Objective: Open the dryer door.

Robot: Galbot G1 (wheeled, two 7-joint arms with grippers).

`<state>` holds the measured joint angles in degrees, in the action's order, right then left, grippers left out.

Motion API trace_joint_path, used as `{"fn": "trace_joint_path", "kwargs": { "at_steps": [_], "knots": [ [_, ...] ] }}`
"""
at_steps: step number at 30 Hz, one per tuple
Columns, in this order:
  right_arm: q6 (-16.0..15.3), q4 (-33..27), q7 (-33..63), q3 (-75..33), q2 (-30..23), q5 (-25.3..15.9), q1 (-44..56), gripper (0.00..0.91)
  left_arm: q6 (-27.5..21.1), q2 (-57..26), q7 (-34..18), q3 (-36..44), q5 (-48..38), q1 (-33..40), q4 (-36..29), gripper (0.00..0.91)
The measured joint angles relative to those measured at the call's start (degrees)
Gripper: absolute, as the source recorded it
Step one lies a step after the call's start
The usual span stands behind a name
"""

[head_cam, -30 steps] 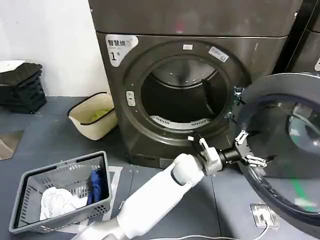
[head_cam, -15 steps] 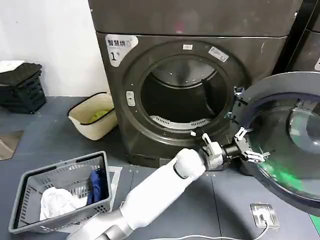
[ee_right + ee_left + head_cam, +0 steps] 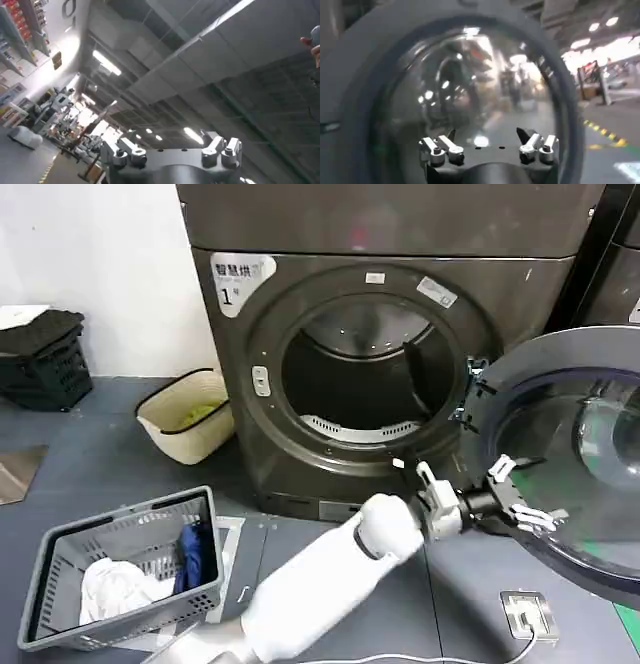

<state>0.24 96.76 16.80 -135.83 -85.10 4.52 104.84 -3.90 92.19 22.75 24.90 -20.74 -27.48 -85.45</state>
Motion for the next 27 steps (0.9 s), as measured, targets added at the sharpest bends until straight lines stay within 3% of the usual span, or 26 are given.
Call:
{"fn": "trace_joint_path", "kwargs": {
  "at_steps": [3, 16, 27],
  "knots": [
    [-0.13, -0.75, -0.02, 0.60, 0.51, 0.04, -0.02, 0.907, -0.61, -1.56, -0.36, -0.14, -1.73, -1.83, -5.43, 0.907],
    [0.11, -3.97, -0.18, 1.56, 3.63, 0.07, 0.55, 0.907, -3.92, -28.52, -4.57, -7.53, -8.42, -10.74, -25.56, 0.907],
    [0.28, -4.53, -1.54, 3.22, 4.52, 0.23, -0.37, 0.907, -16.52, -47.60, -19.72, -21.87, -24.57, -20.69, -35.27, 0.907]
  ]
}}
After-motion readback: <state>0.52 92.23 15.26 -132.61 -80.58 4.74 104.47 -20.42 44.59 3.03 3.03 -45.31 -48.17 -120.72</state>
